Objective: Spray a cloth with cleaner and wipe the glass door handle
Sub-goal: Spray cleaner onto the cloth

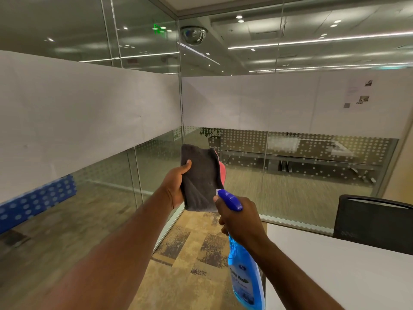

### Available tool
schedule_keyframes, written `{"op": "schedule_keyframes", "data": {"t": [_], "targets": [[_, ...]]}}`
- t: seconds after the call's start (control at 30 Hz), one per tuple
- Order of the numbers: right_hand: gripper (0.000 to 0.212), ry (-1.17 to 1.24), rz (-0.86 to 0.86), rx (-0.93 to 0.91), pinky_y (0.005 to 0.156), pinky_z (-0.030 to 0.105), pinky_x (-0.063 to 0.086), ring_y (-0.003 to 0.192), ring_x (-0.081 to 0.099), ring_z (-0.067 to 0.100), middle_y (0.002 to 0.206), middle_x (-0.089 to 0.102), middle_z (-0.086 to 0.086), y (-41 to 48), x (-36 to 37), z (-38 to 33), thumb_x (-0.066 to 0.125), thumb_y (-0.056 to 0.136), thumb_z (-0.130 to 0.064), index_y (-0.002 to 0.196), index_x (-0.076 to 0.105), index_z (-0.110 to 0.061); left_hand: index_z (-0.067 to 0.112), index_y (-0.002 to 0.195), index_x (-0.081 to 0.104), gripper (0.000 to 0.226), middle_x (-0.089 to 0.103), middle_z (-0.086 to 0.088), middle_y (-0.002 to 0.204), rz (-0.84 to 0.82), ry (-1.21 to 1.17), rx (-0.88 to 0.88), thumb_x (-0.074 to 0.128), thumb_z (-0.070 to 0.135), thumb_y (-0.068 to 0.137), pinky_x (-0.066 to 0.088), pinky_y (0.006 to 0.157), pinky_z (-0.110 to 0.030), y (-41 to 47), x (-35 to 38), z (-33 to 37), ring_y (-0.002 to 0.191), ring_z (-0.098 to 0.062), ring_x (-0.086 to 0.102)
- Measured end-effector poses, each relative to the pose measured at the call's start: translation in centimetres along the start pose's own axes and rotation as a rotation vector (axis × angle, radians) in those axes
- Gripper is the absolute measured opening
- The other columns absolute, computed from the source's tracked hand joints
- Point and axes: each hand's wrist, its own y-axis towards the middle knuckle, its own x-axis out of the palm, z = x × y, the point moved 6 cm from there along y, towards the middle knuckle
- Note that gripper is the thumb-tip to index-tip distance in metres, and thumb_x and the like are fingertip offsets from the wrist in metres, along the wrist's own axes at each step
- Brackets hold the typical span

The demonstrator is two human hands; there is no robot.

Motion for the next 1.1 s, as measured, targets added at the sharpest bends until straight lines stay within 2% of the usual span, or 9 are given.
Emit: {"op": "schedule_keyframes", "data": {"t": [0.1, 0.23, 0.33, 0.5, 0.7, 0.77, 0.83, 0.9, 1.1], "targets": [[0.025, -0.008, -0.014, -0.051, 0.055, 0.021, 0.057, 0.054, 0.071, 0.012, 0.074, 0.074, 0.006, 0.2, 0.1, -0.5, 0.063, 0.097, -0.046, 0.084, 0.065, -0.025, 0.009, 0.123, 0.064, 0.04, 0.08, -0.011, 0.105, -0.03, -0.01, -0.01, 0.061, 0.041, 0.101, 0.063, 0.066, -0.041, 0.1, 0.0, -0.1, 0.093, -0.031, 0.077], [0.023, 0.014, 0.002, -0.092, 0.05, 0.016, 0.053, 0.053, 0.07, 0.013, 0.077, 0.073, 0.009, 0.4, 0.2, -1.4, 0.064, 0.098, -0.042, 0.084, 0.064, -0.025, 0.005, 0.125, 0.065, 0.044, 0.079, -0.014, 0.11, -0.068, -0.023, -0.042, 0.063, 0.041, 0.099, 0.063, 0.069, -0.042, 0.3, 0.3, -0.8, 0.093, -0.032, 0.078], [0.027, -0.011, 0.011, -0.11, 0.051, 0.023, 0.058, 0.054, 0.07, 0.017, 0.074, 0.072, 0.01, 0.7, 0.3, -1.7, 0.063, 0.098, -0.043, 0.083, 0.064, -0.021, 0.004, 0.129, 0.064, 0.049, 0.077, -0.016, 0.116, -0.074, -0.021, -0.052, 0.064, 0.043, 0.097, 0.061, 0.077, -0.045, 0.7, 0.4, -1.4, 0.101, -0.035, 0.075], [0.033, -0.024, 0.011, -0.1, 0.055, 0.032, 0.061, 0.053, 0.07, 0.022, 0.067, 0.07, 0.014, 0.9, 0.3, -1.5, 0.064, 0.098, -0.044, 0.077, 0.064, -0.018, 0.004, 0.133, 0.062, 0.052, 0.075, -0.018, 0.12, -0.089, -0.048, -0.053, 0.063, 0.043, 0.098, 0.06, 0.08, -0.047, 1.1, 0.6, -1.9, 0.106, -0.036, 0.073], [0.023, -0.01, 0.036, -0.129, 0.049, 0.02, 0.056, 0.058, 0.071, 0.022, 0.075, 0.071, 0.01, 1.4, -0.2, -1.7, 0.065, 0.098, -0.041, 0.083, 0.064, -0.023, 0.005, 0.132, 0.063, 0.051, 0.076, -0.017, 0.117, -0.124, -0.063, -0.072, 0.061, 0.044, 0.099, 0.063, 0.07, -0.042, 1.4, 0.8, -2.5, 0.097, -0.032, 0.078], [0.023, -0.034, 0.051, -0.14, 0.052, 0.026, 0.059, 0.062, 0.071, 0.025, 0.077, 0.071, 0.01, 1.8, -0.4, -1.9, 0.064, 0.098, -0.04, 0.084, 0.064, -0.023, 0.005, 0.133, 0.063, 0.052, 0.075, -0.018, 0.12, -0.14, -0.057, -0.083, 0.061, 0.044, 0.098, 0.062, 0.075, -0.044, 1.5, 1.1, -2.8, 0.1, -0.032, 0.077], [0.024, -0.061, 0.086, -0.145, 0.061, 0.043, 0.064, 0.065, 0.071, 0.029, 0.076, 0.071, 0.01, 2.2, -0.9, -2.1, 0.063, 0.099, -0.041, 0.084, 0.064, -0.023, 0.005, 0.135, 0.062, 0.054, 0.074, -0.018, 0.123, -0.157, -0.059, -0.093, 0.061, 0.044, 0.098, 0.059, 0.087, -0.049, 1.5, 1.5, -3.1, 0.108, -0.035, 0.073], [0.027, -0.048, 0.125, -0.131, 0.065, 0.052, 0.063, 0.067, 0.07, 0.033, 0.074, 0.071, 0.011, 2.6, -1.7, -2.2, 0.062, 0.098, -0.043, 0.082, 0.065, -0.022, 0.004, 0.135, 0.062, 0.054, 0.073, -0.019, 0.124, -0.168, -0.063, -0.098, 0.061, 0.043, 0.098, 0.056, 0.091, -0.051, 1.5, 1.8, -3.2, 0.111, -0.036, 0.072], [0.032, -0.092, 0.152, -0.085, 0.07, 0.053, 0.063, 0.067, 0.071, 0.033, 0.07, 0.07, 0.013, 3.1, -3.5, -1.2, 0.06, 0.101, -0.041, 0.079, 0.065, -0.018, 0.004, 0.134, 0.061, 0.053, 0.074, -0.017, 0.122, -0.173, -0.033, -0.089, 0.062, 0.043, 0.098, 0.057, 0.089, -0.052, 1.5, 2.0, -3.0, 0.111, -0.038, 0.072]]}}
